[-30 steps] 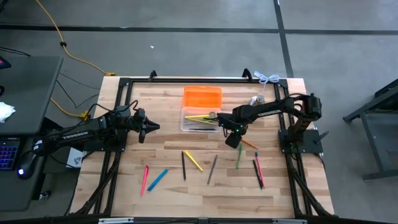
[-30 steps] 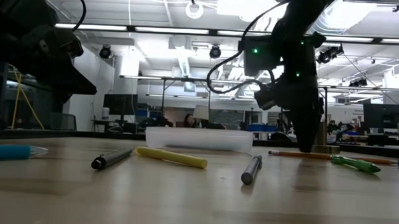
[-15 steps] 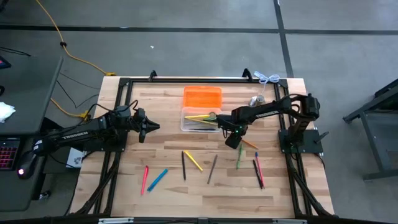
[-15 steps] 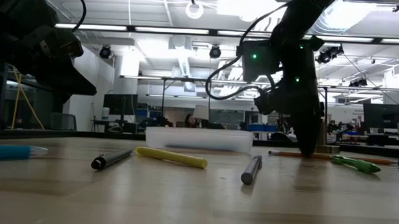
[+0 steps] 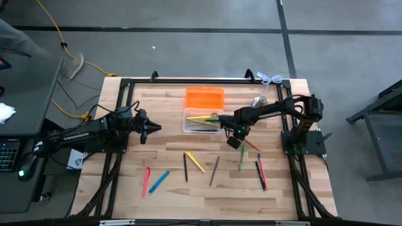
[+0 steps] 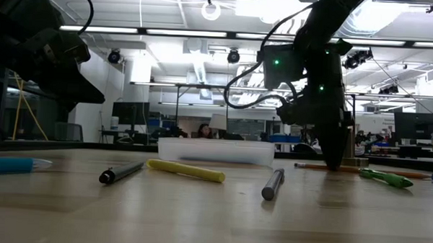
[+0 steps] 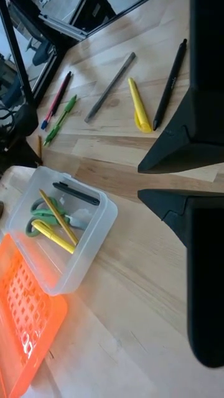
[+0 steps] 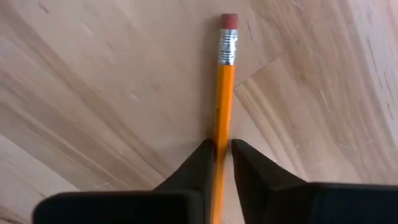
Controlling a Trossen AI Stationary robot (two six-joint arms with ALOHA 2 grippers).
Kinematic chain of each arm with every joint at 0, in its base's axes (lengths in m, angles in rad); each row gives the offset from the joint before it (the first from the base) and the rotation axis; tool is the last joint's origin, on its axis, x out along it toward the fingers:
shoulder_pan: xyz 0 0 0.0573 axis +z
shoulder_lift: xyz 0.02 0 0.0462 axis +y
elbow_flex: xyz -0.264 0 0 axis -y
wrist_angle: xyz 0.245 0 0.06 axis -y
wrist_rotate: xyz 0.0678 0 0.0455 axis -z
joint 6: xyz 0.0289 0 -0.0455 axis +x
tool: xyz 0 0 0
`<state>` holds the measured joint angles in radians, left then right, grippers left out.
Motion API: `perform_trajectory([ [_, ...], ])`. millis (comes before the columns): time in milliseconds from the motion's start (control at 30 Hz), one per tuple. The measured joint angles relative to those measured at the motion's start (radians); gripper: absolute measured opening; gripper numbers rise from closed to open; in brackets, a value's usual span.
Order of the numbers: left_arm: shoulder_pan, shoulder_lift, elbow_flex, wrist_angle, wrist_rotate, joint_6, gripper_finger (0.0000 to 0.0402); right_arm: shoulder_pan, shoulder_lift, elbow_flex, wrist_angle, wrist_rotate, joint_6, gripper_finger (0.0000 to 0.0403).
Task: Pick & place school supplies into a supply box
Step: Put the orange pencil into the orange supply box
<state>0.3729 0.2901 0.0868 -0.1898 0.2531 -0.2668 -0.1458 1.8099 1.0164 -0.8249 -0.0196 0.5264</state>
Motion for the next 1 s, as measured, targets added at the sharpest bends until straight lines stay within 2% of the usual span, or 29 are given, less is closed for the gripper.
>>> perform_trajectory([
  [200,0.0,0.0,0.0,0.0,0.0,0.0,0.0079,0.0,0.0,0.0,-0.005,-0.006,0.001,0.0005],
  [600,0.0,0.0,0.0,0.0,0.0,0.0,0.0079,0.0,-0.008,0.0,-0.017,-0.018,0.053,0.0005],
  [1000,0.0,0.0,0.0,0.0,0.0,0.0,0.0079,-0.007,-0.15,-0.004,-0.087,-0.023,0.103,0.0002],
])
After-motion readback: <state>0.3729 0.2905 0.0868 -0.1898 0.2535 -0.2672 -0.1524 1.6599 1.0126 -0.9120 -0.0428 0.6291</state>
